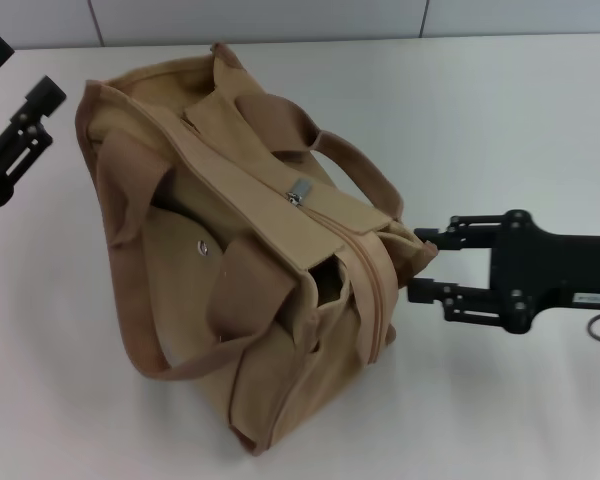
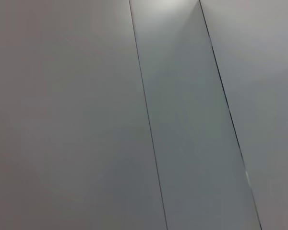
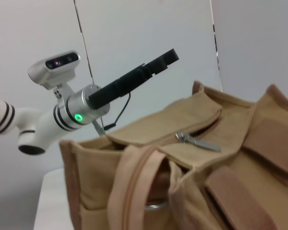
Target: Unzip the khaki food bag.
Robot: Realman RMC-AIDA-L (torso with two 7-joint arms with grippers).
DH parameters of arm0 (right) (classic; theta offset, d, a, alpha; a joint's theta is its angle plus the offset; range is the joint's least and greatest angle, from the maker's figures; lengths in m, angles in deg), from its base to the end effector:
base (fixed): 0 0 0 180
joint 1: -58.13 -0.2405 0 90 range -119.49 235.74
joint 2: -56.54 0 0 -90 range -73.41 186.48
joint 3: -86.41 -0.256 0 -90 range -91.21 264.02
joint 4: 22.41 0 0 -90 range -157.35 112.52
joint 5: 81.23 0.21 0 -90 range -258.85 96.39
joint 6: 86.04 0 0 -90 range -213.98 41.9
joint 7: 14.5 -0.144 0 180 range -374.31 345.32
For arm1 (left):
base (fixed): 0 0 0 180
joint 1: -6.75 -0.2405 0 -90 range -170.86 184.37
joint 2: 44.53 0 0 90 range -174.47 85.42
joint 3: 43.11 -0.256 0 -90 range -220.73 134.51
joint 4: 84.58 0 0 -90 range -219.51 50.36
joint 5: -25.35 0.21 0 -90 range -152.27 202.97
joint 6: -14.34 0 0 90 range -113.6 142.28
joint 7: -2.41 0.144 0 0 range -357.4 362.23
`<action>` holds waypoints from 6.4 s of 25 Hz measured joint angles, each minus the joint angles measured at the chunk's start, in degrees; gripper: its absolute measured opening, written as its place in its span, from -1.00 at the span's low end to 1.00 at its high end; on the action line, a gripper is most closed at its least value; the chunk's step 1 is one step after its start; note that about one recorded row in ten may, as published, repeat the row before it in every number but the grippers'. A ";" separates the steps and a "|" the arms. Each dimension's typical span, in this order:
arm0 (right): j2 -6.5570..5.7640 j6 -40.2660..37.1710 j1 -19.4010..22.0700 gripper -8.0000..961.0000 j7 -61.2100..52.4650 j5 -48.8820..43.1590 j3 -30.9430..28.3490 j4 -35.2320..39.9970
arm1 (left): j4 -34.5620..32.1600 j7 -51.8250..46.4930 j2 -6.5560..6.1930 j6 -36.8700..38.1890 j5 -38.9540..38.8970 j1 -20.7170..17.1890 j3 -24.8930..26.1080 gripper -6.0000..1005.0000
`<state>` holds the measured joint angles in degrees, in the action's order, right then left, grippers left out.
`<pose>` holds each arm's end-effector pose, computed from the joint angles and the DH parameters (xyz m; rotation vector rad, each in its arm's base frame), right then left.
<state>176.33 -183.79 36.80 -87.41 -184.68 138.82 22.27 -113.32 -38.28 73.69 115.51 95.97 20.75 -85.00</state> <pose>0.2530 0.2836 -0.0026 -2.8482 0.3771 0.8395 -0.2944 0.2642 0.0606 -2.0042 -0.0658 -1.1362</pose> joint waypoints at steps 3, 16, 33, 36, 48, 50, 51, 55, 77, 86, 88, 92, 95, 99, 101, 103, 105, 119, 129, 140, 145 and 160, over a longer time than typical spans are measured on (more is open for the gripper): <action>-0.01 1.38 -0.20 0.21 -0.01 0.07 0.91 -0.24 | 0.03 0.00 0.02 -0.40 0.49 0.03 -0.07 0.02; -0.35 2.98 2.30 -0.47 0.86 4.96 0.37 1.81 | 1.71 -0.16 0.18 -4.58 5.02 1.83 -0.75 0.27; -1.65 0.46 -0.27 -0.93 -6.97 1.57 -5.98 5.55 | 6.40 1.31 0.34 -1.04 6.29 2.06 -2.51 0.27; -2.00 -5.01 1.58 -0.89 -7.09 1.53 -6.40 7.36 | 6.42 1.38 0.20 -0.04 6.23 1.63 -2.31 0.27; -0.42 2.26 -2.46 -0.13 -1.64 1.40 -0.86 0.99 | 6.34 1.40 0.10 0.22 6.01 1.21 -2.09 0.27; -0.26 4.40 -4.32 0.06 -1.16 1.51 0.69 -1.19 | 6.39 1.40 0.07 0.29 6.01 1.21 -2.06 0.27; -0.26 4.40 -4.32 0.08 -1.16 1.51 0.69 -1.19 | 6.39 1.40 0.07 0.29 6.01 1.21 -2.06 0.27; -0.23 6.06 -4.80 0.15 2.08 3.02 1.77 -2.48 | 6.37 1.41 0.10 0.66 6.01 1.15 -2.05 0.27; -0.68 14.19 -4.97 -0.68 -1.55 3.62 0.43 4.84 | 6.26 1.49 0.03 4.32 6.47 -0.42 -2.82 0.28; -3.10 21.11 -8.64 -0.87 -2.42 3.23 0.41 4.77 | 5.95 1.49 -0.01 6.94 6.62 -1.74 -6.80 0.28; -4.19 21.86 -9.00 -0.89 -3.14 3.17 0.40 4.52 | 5.93 1.49 -0.06 7.22 6.65 -1.78 -7.58 0.28; -5.67 22.67 -9.21 -0.91 -4.35 3.12 -0.39 3.74 | 5.83 2.70 -0.17 7.52 6.67 -1.77 -11.15 0.28; -4.91 21.26 -8.16 -0.92 -6.09 3.14 -0.68 3.38 | 5.80 3.37 -0.19 7.40 7.57 -1.26 -12.15 0.28; -1.88 21.43 -5.03 -0.91 -5.57 3.27 -0.98 6.07 | 5.51 3.40 -0.19 7.19 9.06 -0.69 -12.45 0.28; -0.64 21.23 -2.39 -0.84 -5.40 4.56 -1.27 8.34 | 5.20 3.40 -0.19 7.16 10.07 -0.29 -12.49 0.28; -0.42 19.71 0.61 -0.70 -4.82 9.05 -1.28 9.59 | 5.11 3.36 -0.18 7.04 10.56 0.10 -12.51 0.28; -0.71 15.48 4.31 -0.56 -3.14 17.17 -2.73 9.08 | 5.11 3.32 -0.18 6.75 10.85 0.36 -12.51 0.28; -4.03 -18.61 6.92 0.30 0.96 9.34 -13.86 -1.07 | 5.20 0.41 -1.98 3.81 11.86 1.84 -15.18 0.28; -0.57 -14.08 1.32 0.76 7.92 -9.48 -13.49 -5.81 | 5.08 -2.96 -1.94 -1.58 14.11 3.49 -18.19 0.49; -0.78 -12.88 1.50 0.76 8.85 -9.22 -14.25 -6.40 | 5.01 -2.32 -2.16 -2.40 14.11 3.50 -18.48 0.57; -0.71 -12.49 1.55 0.76 9.59 -8.96 -15.75 -6.65 | 4.98 -2.22 -2.25 -2.47 14.11 3.29 -18.49 0.57; -0.58 -11.56 1.52 0.76 10.39 -8.94 -16.64 -6.97 | 4.92 -1.42 -2.16 -2.47 14.10 2.79 -18.49 0.57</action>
<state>175.75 -195.35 38.33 -77.03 -193.61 122.18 15.29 -108.40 -39.70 71.53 113.04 110.08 23.54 -103.49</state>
